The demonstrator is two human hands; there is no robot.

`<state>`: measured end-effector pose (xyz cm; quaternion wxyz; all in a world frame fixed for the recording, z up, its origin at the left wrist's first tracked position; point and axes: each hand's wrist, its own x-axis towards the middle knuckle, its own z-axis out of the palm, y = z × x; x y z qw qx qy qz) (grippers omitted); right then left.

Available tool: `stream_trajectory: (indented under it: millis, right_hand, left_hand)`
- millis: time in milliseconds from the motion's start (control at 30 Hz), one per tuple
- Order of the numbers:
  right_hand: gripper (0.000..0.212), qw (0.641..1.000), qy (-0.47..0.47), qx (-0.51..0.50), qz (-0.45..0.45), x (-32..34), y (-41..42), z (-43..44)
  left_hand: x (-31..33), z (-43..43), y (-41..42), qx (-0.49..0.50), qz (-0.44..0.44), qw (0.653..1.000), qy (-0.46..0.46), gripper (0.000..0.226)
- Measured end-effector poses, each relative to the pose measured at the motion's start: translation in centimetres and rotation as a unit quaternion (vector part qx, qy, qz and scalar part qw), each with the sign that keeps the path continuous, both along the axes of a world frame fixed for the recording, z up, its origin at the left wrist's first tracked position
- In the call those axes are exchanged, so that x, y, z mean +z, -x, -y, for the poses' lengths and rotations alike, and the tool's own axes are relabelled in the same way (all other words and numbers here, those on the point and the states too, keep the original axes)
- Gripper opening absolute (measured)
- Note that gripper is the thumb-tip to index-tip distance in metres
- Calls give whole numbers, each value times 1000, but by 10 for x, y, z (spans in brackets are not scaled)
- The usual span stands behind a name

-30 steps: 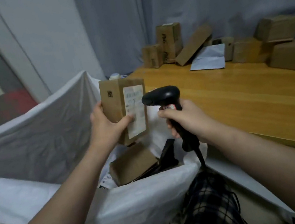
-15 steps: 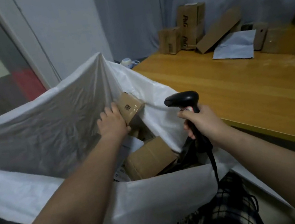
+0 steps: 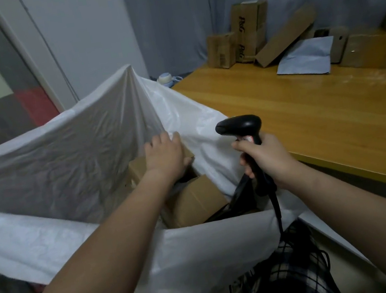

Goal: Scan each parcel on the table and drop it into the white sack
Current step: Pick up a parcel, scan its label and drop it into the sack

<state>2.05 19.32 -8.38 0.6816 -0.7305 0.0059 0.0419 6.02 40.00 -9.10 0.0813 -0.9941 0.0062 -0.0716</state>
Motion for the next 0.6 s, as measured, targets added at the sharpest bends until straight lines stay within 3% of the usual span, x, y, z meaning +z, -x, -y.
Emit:
stream_trajectory:
  millis: [100, 267, 600]
  right_hand:
    - [13, 999, -1, -39, 14, 11, 0, 24]
    - [8, 990, -60, -129, 14, 30, 7, 91]
    - [30, 950, -153, -270, -18, 37, 31, 235]
  left_hand:
    - [20, 39, -3, -78, 41, 996, 30, 48]
    - [47, 123, -10, -200, 65, 973, 92, 51]
    - [55, 274, -24, -320, 2, 939, 126, 48]
